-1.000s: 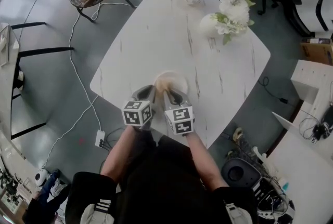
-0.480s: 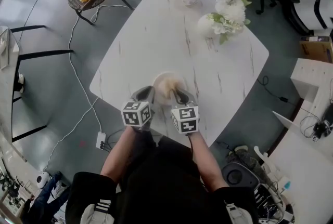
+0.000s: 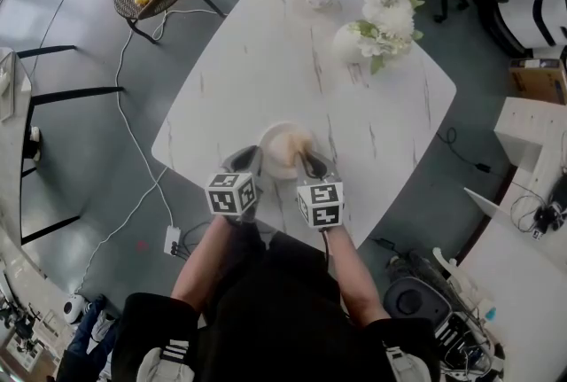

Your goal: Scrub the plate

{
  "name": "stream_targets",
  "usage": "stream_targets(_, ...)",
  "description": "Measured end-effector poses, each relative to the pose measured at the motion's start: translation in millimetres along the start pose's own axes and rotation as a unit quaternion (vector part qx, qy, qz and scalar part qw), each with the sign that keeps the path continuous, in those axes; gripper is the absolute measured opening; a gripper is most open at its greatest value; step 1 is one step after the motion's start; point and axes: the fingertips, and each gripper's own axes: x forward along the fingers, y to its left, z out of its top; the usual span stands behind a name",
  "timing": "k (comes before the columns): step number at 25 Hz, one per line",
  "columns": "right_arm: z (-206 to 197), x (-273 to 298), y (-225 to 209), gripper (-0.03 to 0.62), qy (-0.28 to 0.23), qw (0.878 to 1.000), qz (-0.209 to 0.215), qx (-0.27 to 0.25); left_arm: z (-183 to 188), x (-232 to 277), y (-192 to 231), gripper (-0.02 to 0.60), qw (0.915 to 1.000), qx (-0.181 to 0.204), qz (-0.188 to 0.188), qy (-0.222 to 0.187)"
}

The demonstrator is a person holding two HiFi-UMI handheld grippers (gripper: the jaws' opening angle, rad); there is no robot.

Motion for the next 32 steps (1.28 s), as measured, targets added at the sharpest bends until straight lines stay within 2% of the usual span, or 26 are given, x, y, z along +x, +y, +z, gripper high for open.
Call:
stream_targets(15,-0.5,-9.6,-19.0,0.041,-0.005,1.0,-0.022,0.014,0.0,0.0,-0.5,0.032,1.0,0.001,0.0,-0.002)
stream_targets(23,15.4,-18.7,-5.8,0.041,-0.025,1.0,-0.014,0.012,0.5,-1.7,-0.5,0.032,1.0,0.003,-0.002,-0.004)
stream_targets(32,30.1,-24.7,26.6,0.041,-0.042,0.999,0.015,-0.003,0.0,-1.5,-0.9,0.032,1.0,0.001,-0.004,-0.005)
